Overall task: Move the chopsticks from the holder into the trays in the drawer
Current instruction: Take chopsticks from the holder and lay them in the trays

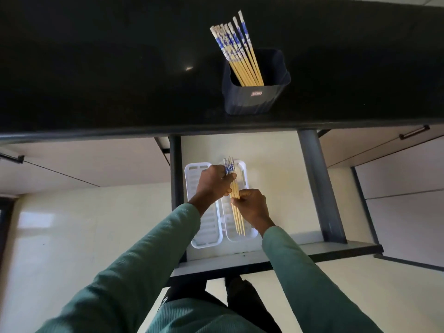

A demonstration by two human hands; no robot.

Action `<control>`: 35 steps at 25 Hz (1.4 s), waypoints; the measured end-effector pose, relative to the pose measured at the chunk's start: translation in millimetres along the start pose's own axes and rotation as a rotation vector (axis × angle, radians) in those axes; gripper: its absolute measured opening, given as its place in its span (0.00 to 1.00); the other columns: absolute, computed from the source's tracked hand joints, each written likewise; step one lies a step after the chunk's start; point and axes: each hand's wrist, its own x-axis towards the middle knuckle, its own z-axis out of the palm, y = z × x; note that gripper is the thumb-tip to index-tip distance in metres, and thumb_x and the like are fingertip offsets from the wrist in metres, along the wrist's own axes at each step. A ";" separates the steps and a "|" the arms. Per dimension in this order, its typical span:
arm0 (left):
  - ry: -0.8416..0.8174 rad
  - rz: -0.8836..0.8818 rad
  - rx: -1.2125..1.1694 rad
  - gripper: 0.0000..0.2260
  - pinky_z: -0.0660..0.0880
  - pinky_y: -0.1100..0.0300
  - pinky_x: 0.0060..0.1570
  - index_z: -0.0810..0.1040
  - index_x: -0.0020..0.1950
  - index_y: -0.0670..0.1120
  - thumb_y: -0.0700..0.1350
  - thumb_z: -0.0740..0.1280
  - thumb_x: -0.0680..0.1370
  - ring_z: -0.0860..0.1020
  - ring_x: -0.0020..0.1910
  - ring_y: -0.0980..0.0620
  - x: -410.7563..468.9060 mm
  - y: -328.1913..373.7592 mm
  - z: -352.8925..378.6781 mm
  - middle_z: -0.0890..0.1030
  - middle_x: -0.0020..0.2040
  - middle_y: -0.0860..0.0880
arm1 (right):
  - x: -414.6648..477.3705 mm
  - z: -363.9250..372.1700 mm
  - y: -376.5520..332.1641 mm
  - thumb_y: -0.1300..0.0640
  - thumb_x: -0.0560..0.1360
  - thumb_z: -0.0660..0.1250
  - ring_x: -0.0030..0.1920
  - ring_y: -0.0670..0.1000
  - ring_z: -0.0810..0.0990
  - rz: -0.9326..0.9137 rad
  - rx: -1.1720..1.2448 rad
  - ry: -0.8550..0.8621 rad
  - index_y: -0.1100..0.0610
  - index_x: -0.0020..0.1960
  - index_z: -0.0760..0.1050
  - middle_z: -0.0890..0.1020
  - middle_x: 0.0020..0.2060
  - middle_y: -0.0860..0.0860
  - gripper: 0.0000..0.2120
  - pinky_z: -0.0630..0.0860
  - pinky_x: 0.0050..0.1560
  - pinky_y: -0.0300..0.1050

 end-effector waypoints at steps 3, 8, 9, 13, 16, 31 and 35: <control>0.126 0.140 0.241 0.15 0.78 0.58 0.43 0.81 0.63 0.42 0.48 0.73 0.80 0.86 0.46 0.46 -0.3 -20.8 -0.1 0.85 0.56 0.44 | 14.6 14.4 -0.5 0.56 0.76 0.72 0.49 0.62 0.86 0.047 -0.158 0.007 0.58 0.45 0.88 0.89 0.44 0.58 0.07 0.79 0.46 0.45; 0.121 0.155 0.343 0.23 0.81 0.48 0.51 0.75 0.69 0.44 0.41 0.76 0.75 0.82 0.51 0.42 -6.2 -53.5 8.7 0.81 0.58 0.41 | 24.9 40.0 2.3 0.54 0.77 0.74 0.54 0.62 0.86 0.147 -0.199 -0.058 0.62 0.53 0.85 0.88 0.51 0.59 0.12 0.80 0.54 0.46; 0.107 0.146 0.342 0.23 0.81 0.48 0.51 0.75 0.69 0.44 0.40 0.76 0.75 0.82 0.50 0.43 -7.0 -56.4 11.3 0.82 0.57 0.41 | 26.0 43.0 4.4 0.53 0.77 0.74 0.55 0.61 0.86 0.162 -0.193 -0.062 0.62 0.54 0.85 0.88 0.52 0.59 0.13 0.80 0.55 0.46; 0.102 0.136 0.303 0.24 0.78 0.51 0.48 0.73 0.68 0.46 0.40 0.76 0.74 0.83 0.48 0.44 -12.2 -61.1 19.3 0.84 0.55 0.42 | 29.3 46.3 13.6 0.52 0.79 0.73 0.58 0.61 0.85 0.183 -0.196 -0.075 0.61 0.60 0.84 0.87 0.56 0.58 0.15 0.81 0.59 0.47; 0.096 0.135 0.292 0.24 0.81 0.48 0.49 0.72 0.68 0.47 0.40 0.76 0.75 0.83 0.48 0.44 -13.5 -62.8 21.1 0.84 0.55 0.42 | 30.0 46.2 19.3 0.55 0.79 0.73 0.58 0.60 0.86 0.129 -0.207 -0.109 0.61 0.62 0.84 0.87 0.58 0.58 0.15 0.81 0.62 0.49; 0.116 0.140 0.230 0.25 0.82 0.46 0.54 0.70 0.68 0.46 0.40 0.77 0.76 0.84 0.49 0.42 -20.6 -64.8 22.9 0.85 0.57 0.40 | 10.6 51.0 38.1 0.55 0.85 0.64 0.58 0.62 0.86 -0.218 -0.397 0.100 0.61 0.65 0.79 0.85 0.60 0.61 0.14 0.82 0.63 0.59; 0.113 0.130 0.218 0.24 0.82 0.45 0.54 0.70 0.68 0.46 0.39 0.76 0.76 0.84 0.51 0.42 -22.3 -62.9 22.3 0.85 0.57 0.40 | 10.5 50.2 34.3 0.54 0.86 0.62 0.60 0.63 0.86 -0.190 -0.371 0.106 0.61 0.66 0.78 0.84 0.62 0.61 0.14 0.81 0.64 0.60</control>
